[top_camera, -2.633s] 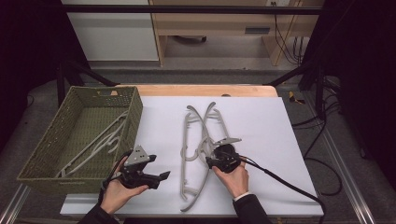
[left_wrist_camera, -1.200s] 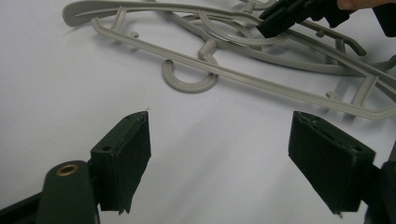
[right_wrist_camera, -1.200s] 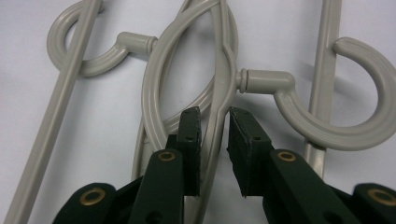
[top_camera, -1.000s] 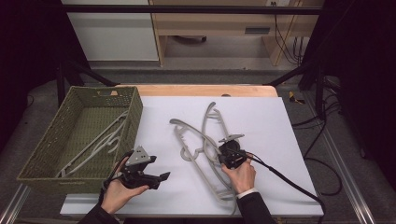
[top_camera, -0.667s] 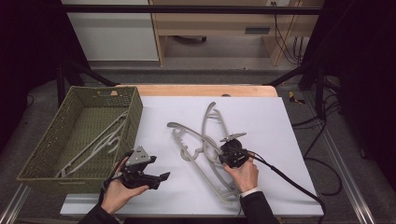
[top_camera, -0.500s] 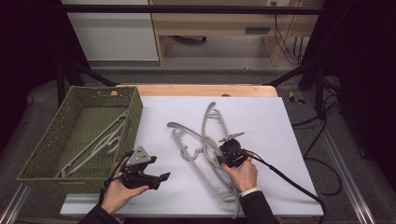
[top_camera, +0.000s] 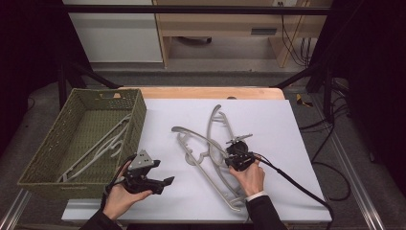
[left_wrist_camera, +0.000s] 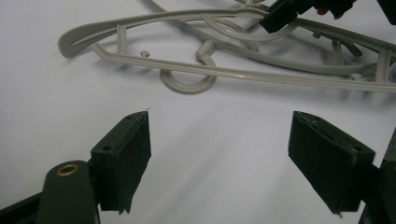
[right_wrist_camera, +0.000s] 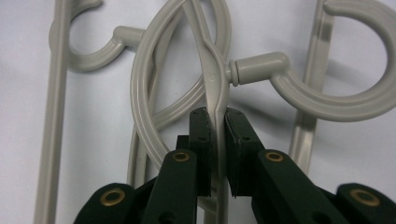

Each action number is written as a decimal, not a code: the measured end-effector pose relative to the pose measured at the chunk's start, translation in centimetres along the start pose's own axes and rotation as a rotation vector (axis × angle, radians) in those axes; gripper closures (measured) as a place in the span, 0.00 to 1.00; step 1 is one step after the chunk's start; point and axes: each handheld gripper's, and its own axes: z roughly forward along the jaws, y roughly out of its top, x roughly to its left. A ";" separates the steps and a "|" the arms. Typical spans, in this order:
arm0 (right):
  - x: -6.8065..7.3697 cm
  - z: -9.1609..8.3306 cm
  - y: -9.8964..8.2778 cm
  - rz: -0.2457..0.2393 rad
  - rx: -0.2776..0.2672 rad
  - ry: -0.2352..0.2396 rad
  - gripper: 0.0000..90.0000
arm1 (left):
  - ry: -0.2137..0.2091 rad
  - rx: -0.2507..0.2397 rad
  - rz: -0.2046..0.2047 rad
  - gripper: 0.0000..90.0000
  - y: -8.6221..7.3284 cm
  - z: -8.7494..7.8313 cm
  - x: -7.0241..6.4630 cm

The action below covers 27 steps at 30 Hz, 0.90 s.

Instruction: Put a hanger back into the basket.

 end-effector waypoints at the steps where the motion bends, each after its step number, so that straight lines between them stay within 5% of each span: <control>1: -0.1 -0.2 0.0 -0.003 -0.005 0.001 0.92 | -0.001 -0.004 -0.002 0.23 0.0 -0.1 0.0; 12: -0.6 -3.7 0.4 -0.022 -0.087 0.079 0.92 | -0.008 -0.042 0.001 0.23 0.9 -1.5 -0.2; 17: -0.7 -5.3 0.4 -0.068 -0.112 0.118 0.92 | -0.014 -0.068 0.003 0.23 1.8 -2.6 -0.4; 27: 0.6 -7.5 0.2 -0.283 -0.139 0.226 0.92 | -0.029 -0.065 0.056 0.23 4.4 -4.8 -1.0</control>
